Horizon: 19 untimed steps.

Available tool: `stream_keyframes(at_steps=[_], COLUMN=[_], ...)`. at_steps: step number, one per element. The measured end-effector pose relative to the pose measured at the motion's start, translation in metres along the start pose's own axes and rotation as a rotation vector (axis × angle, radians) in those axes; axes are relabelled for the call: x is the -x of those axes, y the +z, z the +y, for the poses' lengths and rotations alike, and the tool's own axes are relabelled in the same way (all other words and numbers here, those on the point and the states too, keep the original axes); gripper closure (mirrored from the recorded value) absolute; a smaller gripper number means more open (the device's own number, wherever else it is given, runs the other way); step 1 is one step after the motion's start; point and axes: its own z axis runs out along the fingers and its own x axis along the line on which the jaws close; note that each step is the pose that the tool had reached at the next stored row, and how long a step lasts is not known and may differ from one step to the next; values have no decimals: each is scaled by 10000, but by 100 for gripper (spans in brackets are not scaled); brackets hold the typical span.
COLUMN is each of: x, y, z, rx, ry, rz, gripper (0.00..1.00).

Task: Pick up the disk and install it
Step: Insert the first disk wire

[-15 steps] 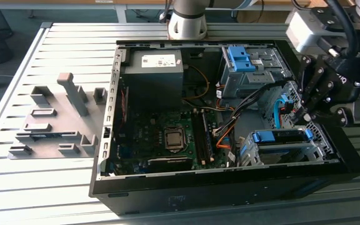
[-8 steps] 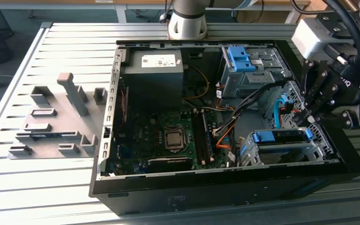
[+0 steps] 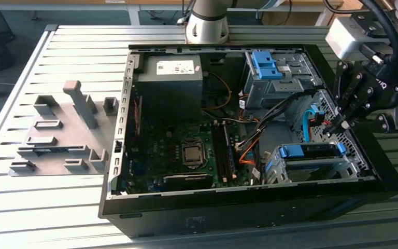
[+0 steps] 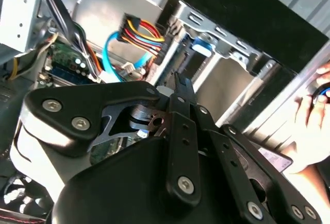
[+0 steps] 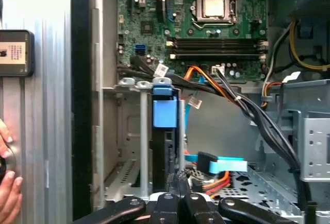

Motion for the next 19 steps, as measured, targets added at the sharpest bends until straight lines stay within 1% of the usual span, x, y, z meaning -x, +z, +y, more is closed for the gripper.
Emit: stream_keyframes(at_steps=[2,4,7,9,10,11,12,13,19], x=[36,57,87,96,100,105,110,115,201], y=[4,14,31,39,41,43,45,50,81], z=[-6,-18,-33,-36,-36,-36,-36,-36,-35], rx=[0,0,-2,-2,-3,-4,-6,-7,-8], ry=[-21,-42,-50,-66,-123,-174,-229,-276,-354], rz=[1,7,84,101,117,128,138,145,146], gripper=[89,89,89,89,89,84,84,76,75])
